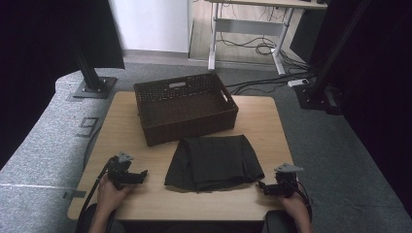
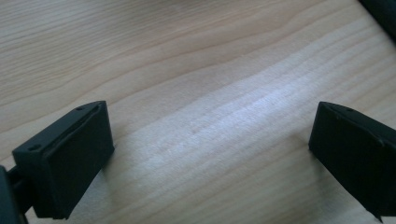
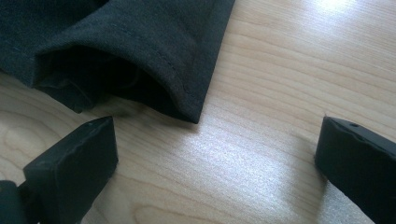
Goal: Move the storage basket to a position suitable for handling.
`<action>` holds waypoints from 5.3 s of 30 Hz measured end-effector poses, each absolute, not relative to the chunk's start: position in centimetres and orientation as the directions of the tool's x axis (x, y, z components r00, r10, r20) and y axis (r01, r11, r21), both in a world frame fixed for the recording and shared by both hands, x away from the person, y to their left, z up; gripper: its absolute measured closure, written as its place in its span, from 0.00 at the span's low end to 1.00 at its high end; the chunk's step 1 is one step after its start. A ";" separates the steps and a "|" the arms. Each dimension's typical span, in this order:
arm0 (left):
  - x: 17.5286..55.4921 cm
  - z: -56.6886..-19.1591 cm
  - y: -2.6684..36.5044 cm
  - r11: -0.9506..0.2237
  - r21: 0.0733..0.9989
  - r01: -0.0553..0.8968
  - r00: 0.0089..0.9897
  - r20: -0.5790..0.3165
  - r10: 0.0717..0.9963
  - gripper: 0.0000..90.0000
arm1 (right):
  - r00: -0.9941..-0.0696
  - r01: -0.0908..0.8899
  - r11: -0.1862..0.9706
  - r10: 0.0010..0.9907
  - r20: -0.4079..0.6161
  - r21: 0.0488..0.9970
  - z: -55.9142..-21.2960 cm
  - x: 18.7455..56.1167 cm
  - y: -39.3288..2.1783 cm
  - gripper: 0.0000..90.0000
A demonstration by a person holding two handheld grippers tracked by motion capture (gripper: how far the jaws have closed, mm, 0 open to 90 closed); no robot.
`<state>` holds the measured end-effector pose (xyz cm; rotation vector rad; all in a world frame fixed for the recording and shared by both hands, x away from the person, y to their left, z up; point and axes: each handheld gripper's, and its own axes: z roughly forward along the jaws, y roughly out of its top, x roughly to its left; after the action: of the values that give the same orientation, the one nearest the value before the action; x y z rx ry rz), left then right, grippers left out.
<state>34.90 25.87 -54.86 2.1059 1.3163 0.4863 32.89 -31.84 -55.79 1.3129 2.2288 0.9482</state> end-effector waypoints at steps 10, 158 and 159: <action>34.6 -54.8 25.7 -0.358 0.658 0.662 0.481 -0.007 0.877 0.00 | -0.487 0.614 0.333 0.873 0.011 0.716 -55.8 32.9 -31.8 0.00; 29.7 -53.4 19.9 -0.506 0.632 0.586 0.700 -0.081 0.710 0.74 | -0.732 0.556 0.524 0.677 0.081 0.645 -53.7 31.6 -20.7 0.49; 29.4 -53.4 19.9 -0.508 0.631 0.587 0.701 -0.081 0.709 0.74 | -0.731 0.559 0.523 0.678 0.085 0.643 -53.7 31.4 -20.7 0.49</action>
<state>29.43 19.88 -53.38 2.2635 0.9841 0.2472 31.40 -20.70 -53.71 1.0601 2.5835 0.9950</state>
